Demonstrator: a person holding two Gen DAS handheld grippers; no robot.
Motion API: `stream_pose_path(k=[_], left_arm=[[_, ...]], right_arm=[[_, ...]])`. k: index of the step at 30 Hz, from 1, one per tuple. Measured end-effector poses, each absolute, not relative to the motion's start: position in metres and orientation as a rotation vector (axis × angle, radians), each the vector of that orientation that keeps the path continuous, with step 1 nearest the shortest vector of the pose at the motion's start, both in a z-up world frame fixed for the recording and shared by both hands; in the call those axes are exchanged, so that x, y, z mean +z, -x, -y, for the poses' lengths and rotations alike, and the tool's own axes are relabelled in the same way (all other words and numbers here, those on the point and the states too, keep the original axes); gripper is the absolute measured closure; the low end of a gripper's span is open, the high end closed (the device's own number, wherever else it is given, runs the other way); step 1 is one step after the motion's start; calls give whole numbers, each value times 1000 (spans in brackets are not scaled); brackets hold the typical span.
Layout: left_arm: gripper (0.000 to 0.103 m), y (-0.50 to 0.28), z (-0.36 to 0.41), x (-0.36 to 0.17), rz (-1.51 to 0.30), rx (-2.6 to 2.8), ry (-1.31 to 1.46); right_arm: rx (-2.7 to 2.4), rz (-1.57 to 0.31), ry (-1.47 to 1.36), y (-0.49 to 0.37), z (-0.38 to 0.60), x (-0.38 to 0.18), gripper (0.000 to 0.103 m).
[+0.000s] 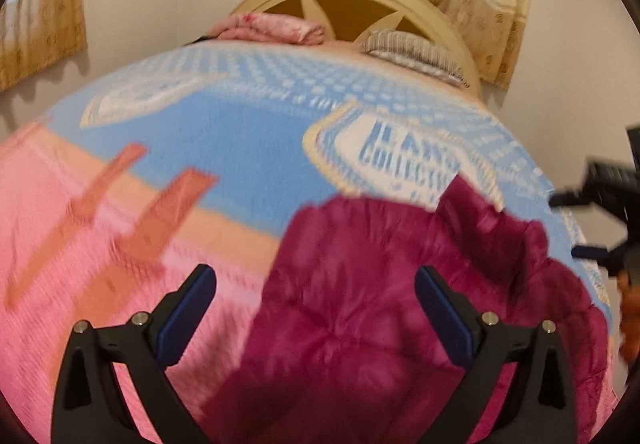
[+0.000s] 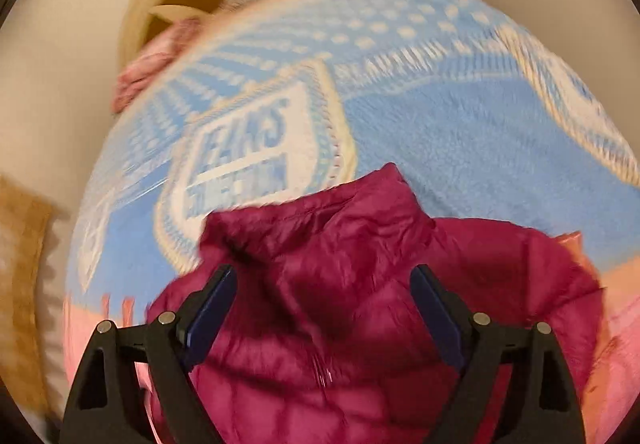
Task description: Fold large clothes
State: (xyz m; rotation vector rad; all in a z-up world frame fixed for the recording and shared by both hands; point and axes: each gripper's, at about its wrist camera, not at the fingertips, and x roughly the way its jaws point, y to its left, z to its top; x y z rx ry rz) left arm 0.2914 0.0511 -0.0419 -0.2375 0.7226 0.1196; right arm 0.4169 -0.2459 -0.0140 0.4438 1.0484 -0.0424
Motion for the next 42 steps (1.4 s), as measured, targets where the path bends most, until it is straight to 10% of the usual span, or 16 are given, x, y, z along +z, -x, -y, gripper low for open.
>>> stream_pose_path(k=[10, 16, 24, 30, 34, 42], left_arm=[[1, -287, -45, -65, -724, 129, 214], [1, -288, -48, -67, -726, 119, 243], [1, -286, -47, -67, -715, 122, 241], [1, -284, -47, -66, -705, 133, 239], [1, -283, -49, -67, -702, 129, 252], [1, -288, -56, -73, -725, 95, 317]], right_arm=[[-150, -1171, -319, -470, 227, -62, 18], [-100, -1192, -297, -455, 239, -59, 91], [-126, -1136, -226, -394, 274, -24, 99], [-76, -1117, -422, -387, 289, -15, 95], [-46, -1100, -482, -412, 269, -23, 11], [-134, -1192, -326, -471, 221, -60, 12]])
